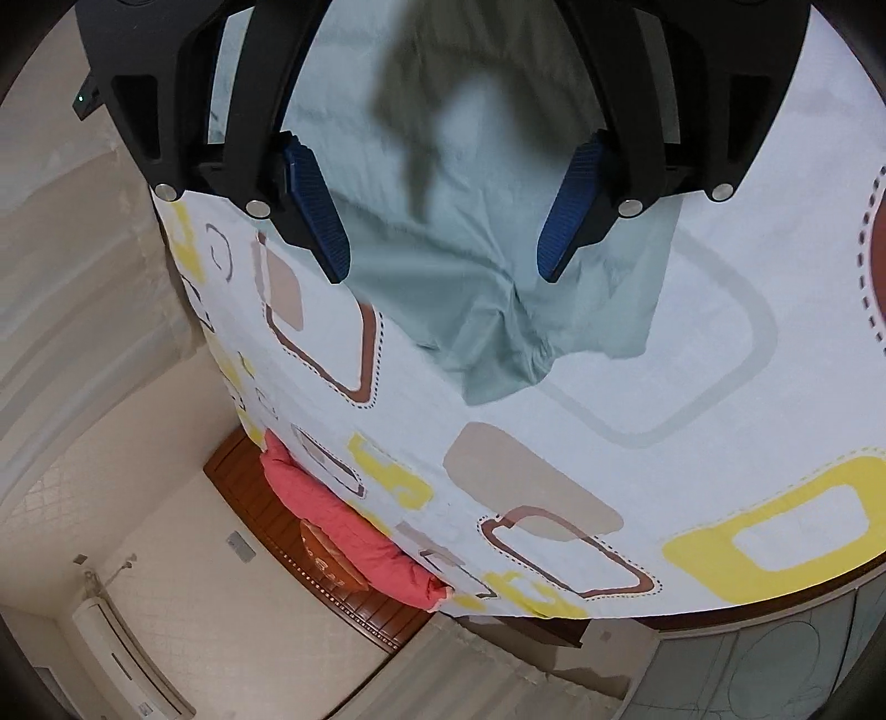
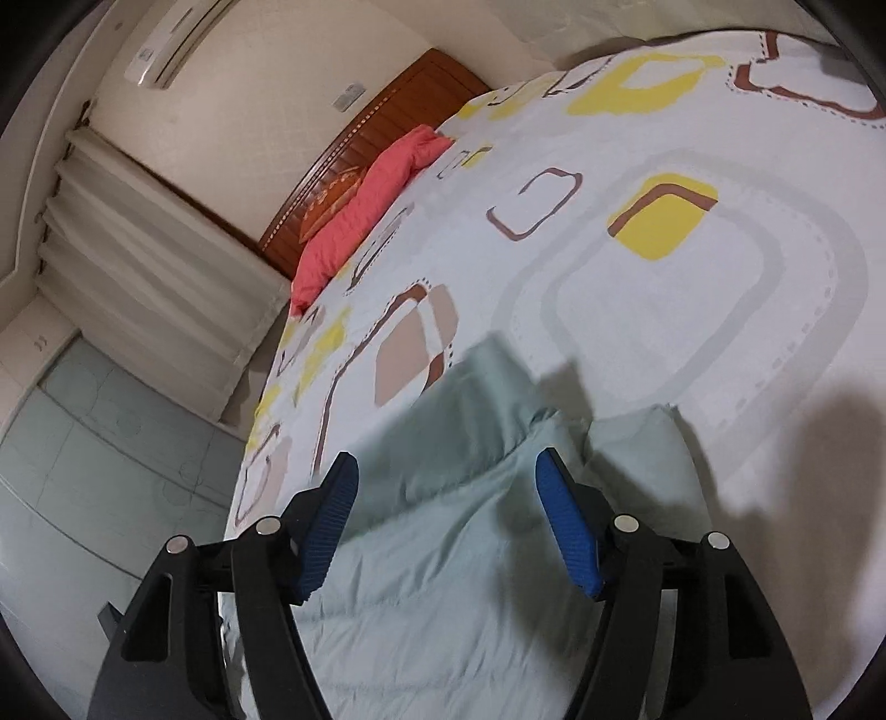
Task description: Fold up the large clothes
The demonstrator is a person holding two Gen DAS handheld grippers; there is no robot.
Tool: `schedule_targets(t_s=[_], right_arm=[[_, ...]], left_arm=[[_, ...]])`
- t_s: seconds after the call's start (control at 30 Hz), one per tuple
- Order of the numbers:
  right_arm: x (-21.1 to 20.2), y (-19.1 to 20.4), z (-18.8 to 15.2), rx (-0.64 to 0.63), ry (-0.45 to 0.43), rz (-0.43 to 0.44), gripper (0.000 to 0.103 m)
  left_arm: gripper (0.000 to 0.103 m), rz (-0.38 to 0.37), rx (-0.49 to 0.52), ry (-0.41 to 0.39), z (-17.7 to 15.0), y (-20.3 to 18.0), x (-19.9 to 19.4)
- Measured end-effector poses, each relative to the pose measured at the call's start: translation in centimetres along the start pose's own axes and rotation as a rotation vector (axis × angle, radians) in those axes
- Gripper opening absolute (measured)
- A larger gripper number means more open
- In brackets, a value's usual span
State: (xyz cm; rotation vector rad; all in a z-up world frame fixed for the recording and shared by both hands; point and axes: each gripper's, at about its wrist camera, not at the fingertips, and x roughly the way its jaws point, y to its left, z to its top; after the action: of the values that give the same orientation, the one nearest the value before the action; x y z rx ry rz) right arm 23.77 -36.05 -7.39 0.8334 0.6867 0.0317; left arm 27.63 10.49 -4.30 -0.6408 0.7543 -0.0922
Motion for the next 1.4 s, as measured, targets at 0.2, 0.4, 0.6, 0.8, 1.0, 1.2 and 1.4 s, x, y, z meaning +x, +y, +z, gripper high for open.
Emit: schedule_targets(t_s=[0.2,0.4,0.6,0.8,1.0,1.2,1.4], right_arm=[[2.3,3.6,-1.2,-0.158,0.081,-0.082,0.059],[7.2,7.3,-1.6,-0.323,0.144,-0.147,0.055],[11.7,7.3,-2.5,-0.406,0.206,-0.244,0.055],[11.2,7.0,-2.1,-0.41,0.212,-0.242,0.055],[8.5,4.0,-0.6,-0.373,0.147,-0.362,0.055],[9.2,1.9,-0.9,-0.357,0.15,-0.364,0.054],[7.2,2.2,-0.9,-0.322,0.117,-0.323,0.055]], left_arm=[[0.06,0.063,0.115,0.016,-0.2,-0.9,0.6],[0.054,0.154,0.158,0.017,1.8,-0.6,4.0],[0.054,0.241,0.177,0.071,1.6,0.8,7.6],[0.054,0.249,0.193,0.076,1.6,0.7,7.2],[0.057,0.176,0.181,0.042,1.9,0.9,5.3],[0.057,0.193,0.144,0.102,1.2,2.3,8.4],[0.064,0.154,0.136,0.102,1.3,2.0,6.0]])
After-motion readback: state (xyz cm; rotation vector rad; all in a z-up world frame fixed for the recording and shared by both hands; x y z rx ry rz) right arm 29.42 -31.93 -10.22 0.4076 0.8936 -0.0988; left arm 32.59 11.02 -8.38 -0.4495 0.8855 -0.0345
